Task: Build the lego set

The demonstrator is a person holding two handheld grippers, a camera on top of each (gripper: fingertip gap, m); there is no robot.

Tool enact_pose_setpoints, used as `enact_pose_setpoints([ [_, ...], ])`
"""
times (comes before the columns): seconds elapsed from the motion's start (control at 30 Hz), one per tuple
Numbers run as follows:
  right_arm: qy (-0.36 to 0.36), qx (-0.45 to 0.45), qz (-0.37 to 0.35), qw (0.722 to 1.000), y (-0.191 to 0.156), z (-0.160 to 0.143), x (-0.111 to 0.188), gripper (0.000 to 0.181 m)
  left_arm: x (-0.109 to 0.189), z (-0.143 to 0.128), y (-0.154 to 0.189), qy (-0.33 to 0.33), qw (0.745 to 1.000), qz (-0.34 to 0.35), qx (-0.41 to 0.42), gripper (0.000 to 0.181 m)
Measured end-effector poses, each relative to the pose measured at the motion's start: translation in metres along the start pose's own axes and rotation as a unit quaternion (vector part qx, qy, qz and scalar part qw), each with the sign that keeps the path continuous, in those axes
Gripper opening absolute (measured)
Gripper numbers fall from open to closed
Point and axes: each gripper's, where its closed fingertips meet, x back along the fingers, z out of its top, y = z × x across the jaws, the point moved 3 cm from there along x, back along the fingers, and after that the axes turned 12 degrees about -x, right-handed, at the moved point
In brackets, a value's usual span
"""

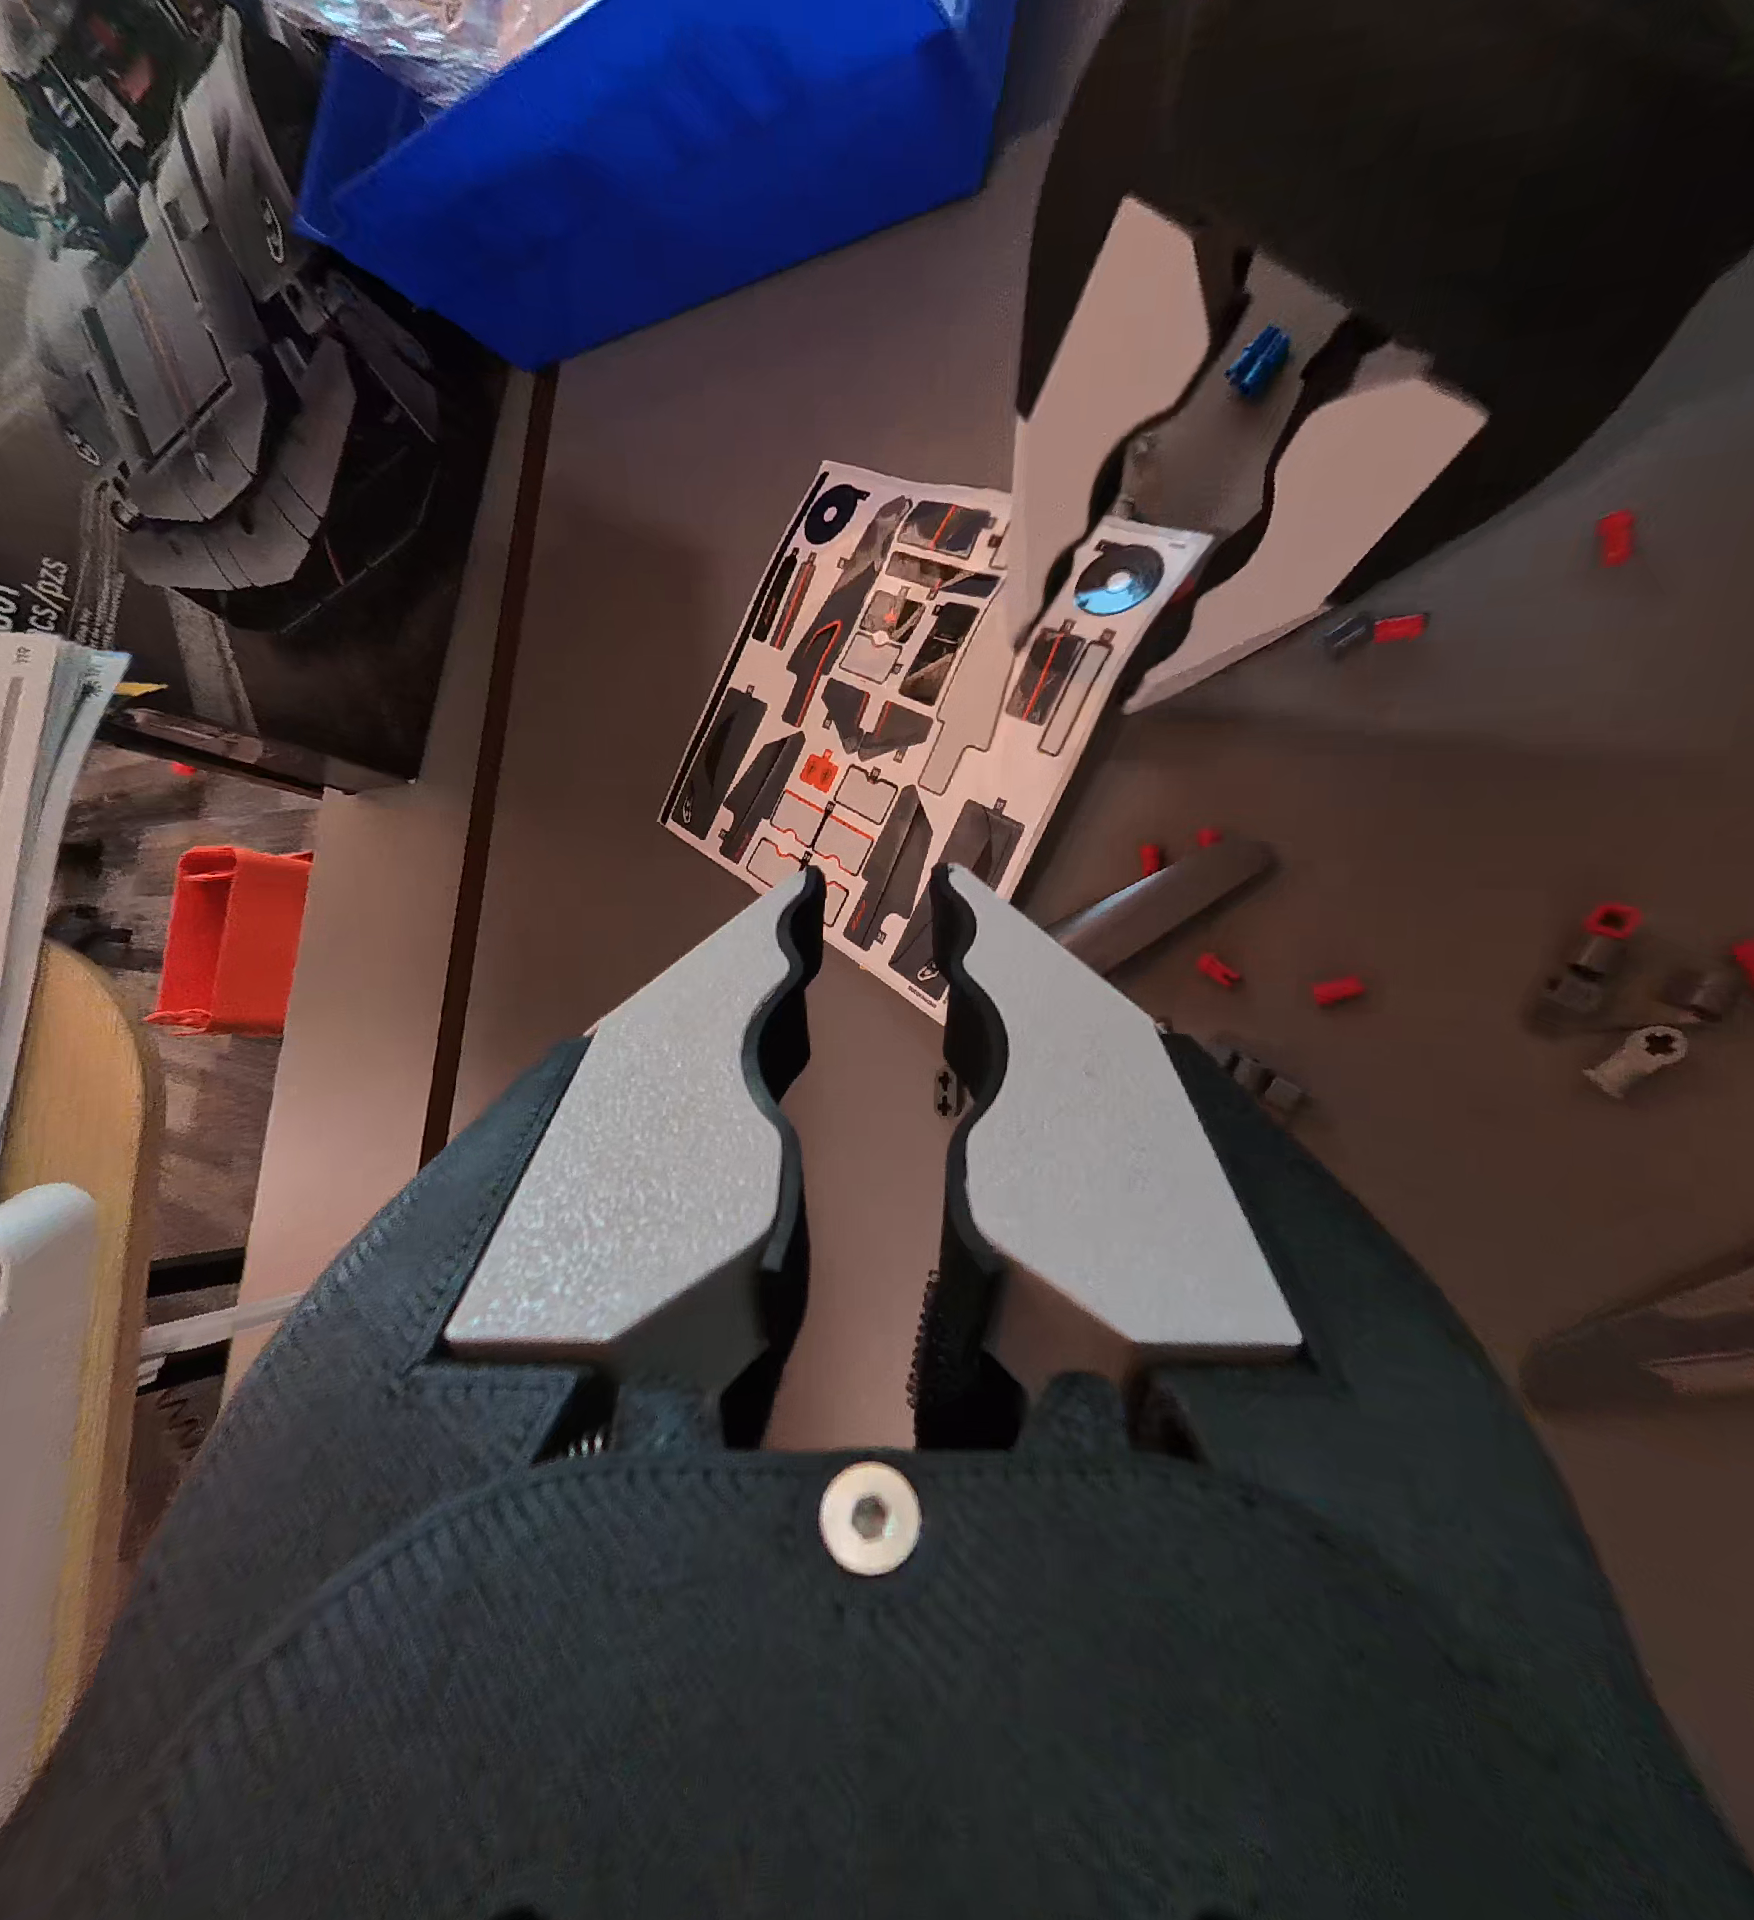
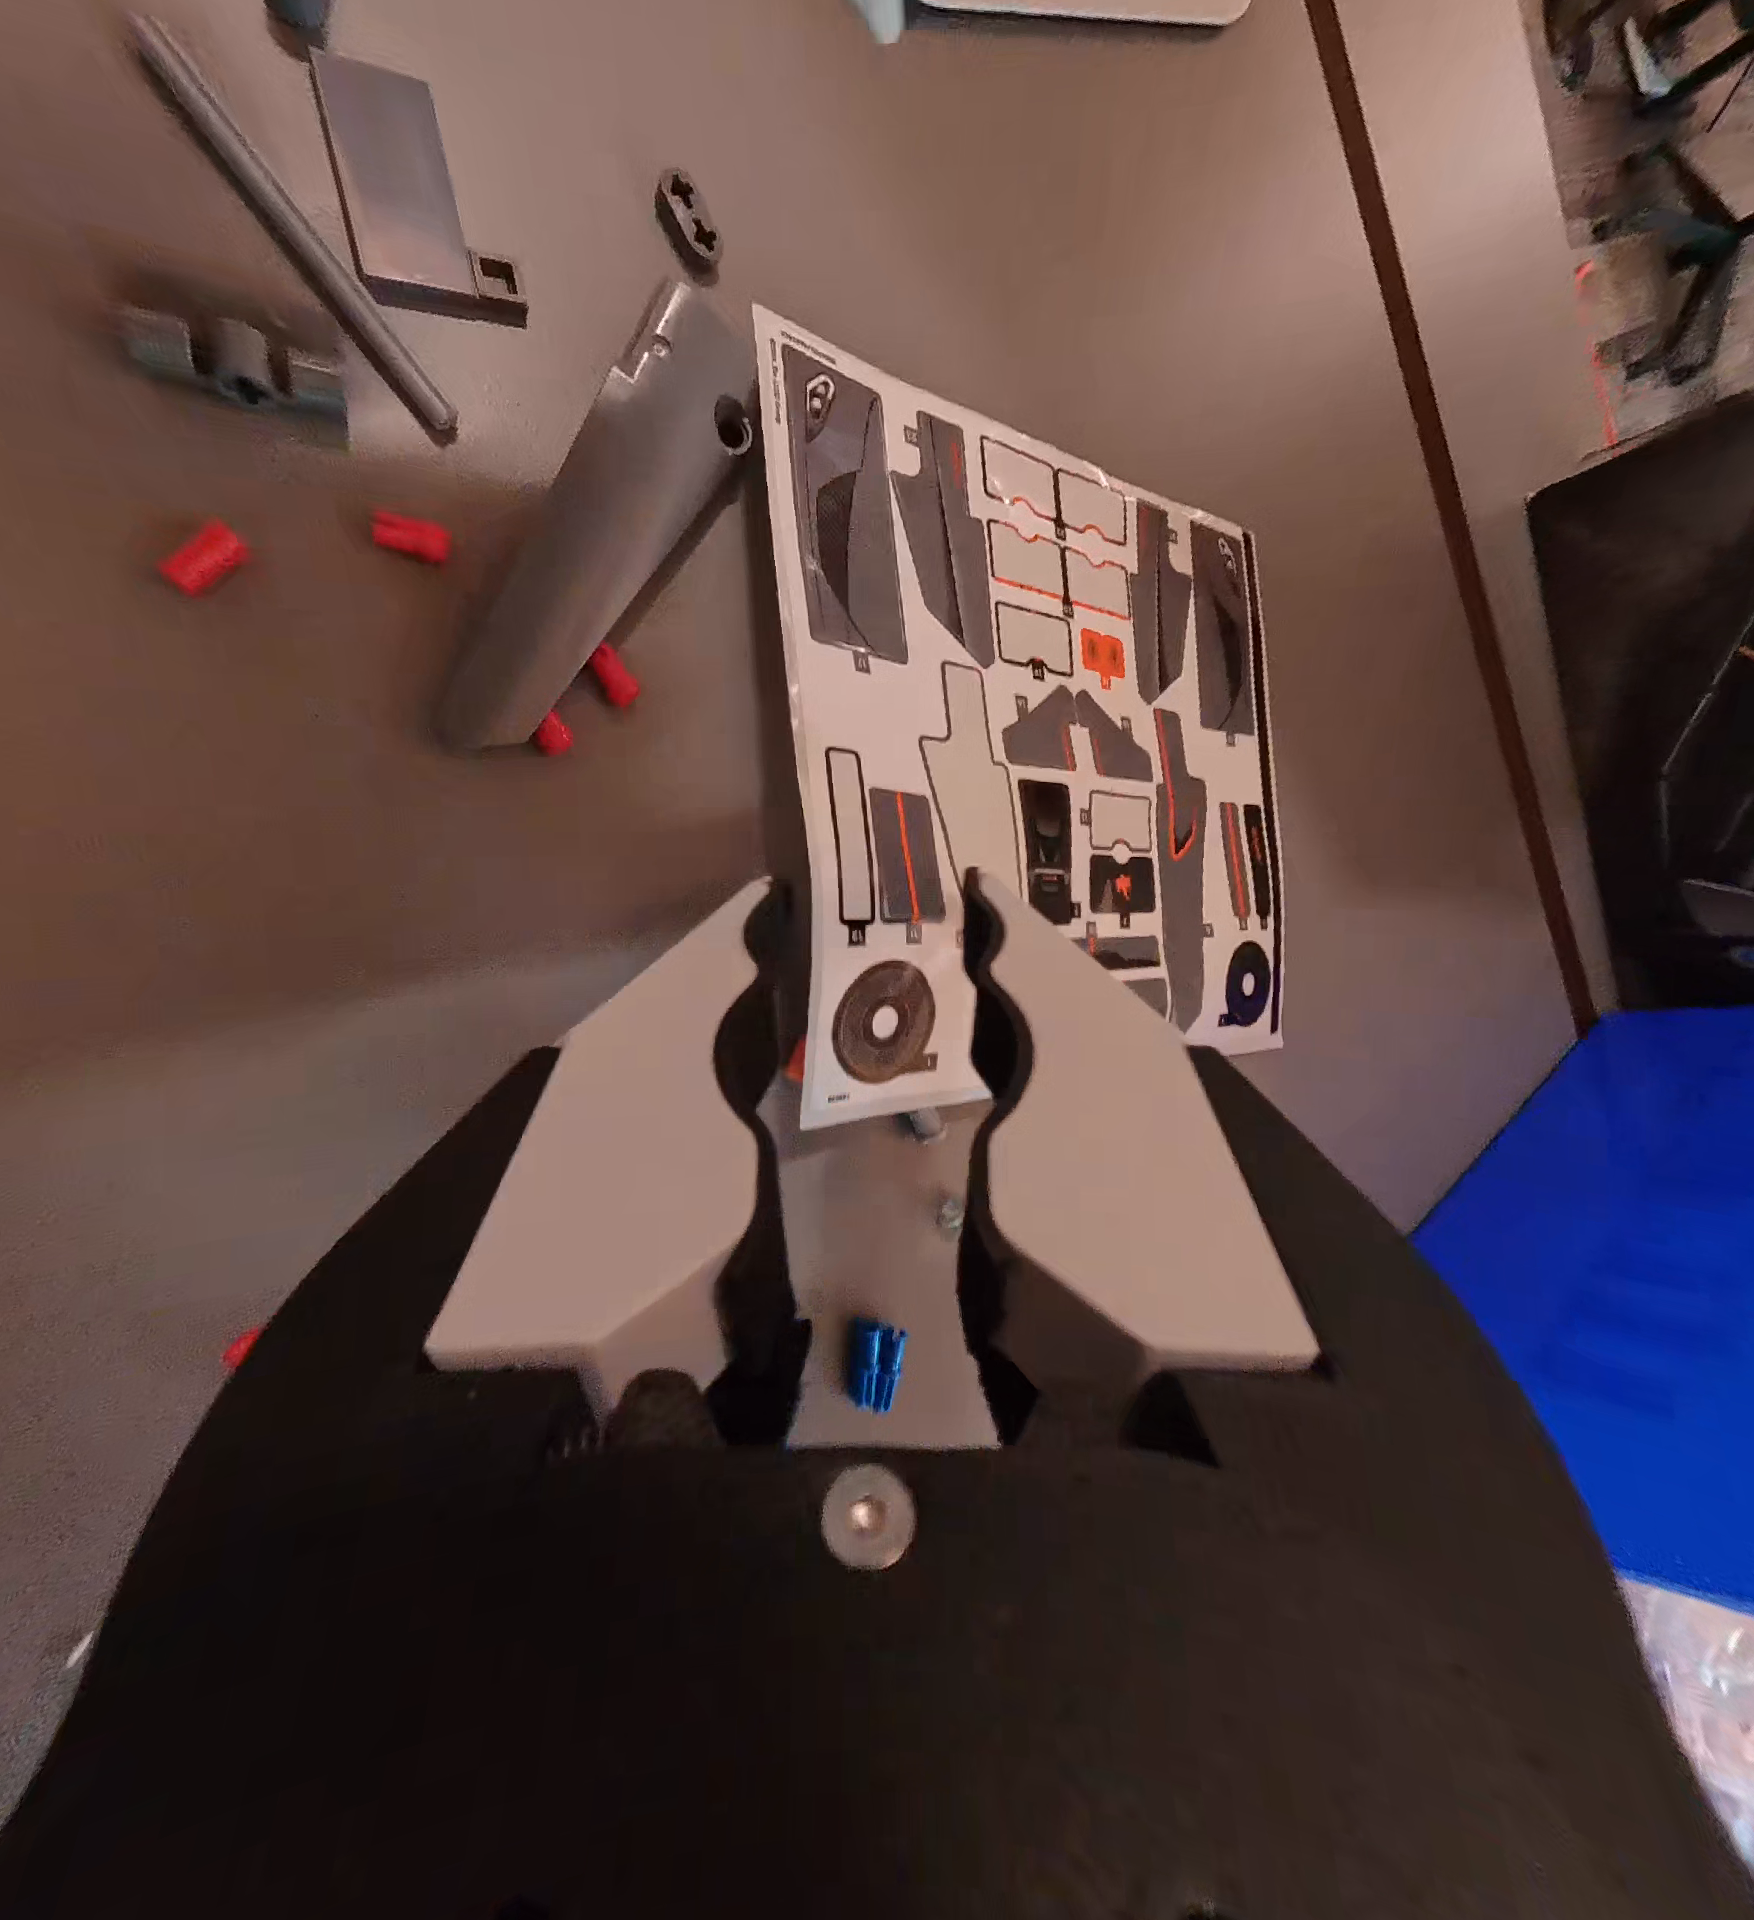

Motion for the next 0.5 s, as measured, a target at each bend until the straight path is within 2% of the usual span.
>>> enact_pose_setpoints([
  [0.03,0.003,0.004,-0.007,1.000,0.001,0.001,-0.001,0.025,0.000,-0.001,-0.001,0.001,1.000,0.001,0.003,0.018],
  [0.1,0.014,0.018,-0.045,0.999,0.007,0.002,0.000,0.000,0.000,-0.003,-0.003,0.000,1.000,0.003,0.007,0.017],
  [0.2,0.051,0.025,-0.081,0.995,0.016,0.009,0.012,0.000,-0.001,-0.007,-0.007,-0.005,1.000,0.011,0.023,0.018],
  [0.3,0.105,0.053,-0.164,0.979,0.030,0.021,0.041,0.000,0.000,-0.010,-0.016,0.015,0.996,0.016,0.089,0.019],
  [0.4,0.151,0.088,-0.246,0.953,0.034,0.030,0.072,0.000,0.010,-0.008,-0.036,0.099,0.965,0.005,0.244,0.030],
  [0.5,0.201,0.124,-0.324,0.916,0.034,0.042,0.103,0.000,0.024,-0.006,-0.046,0.174,0.922,-0.047,0.343,0.037],
])
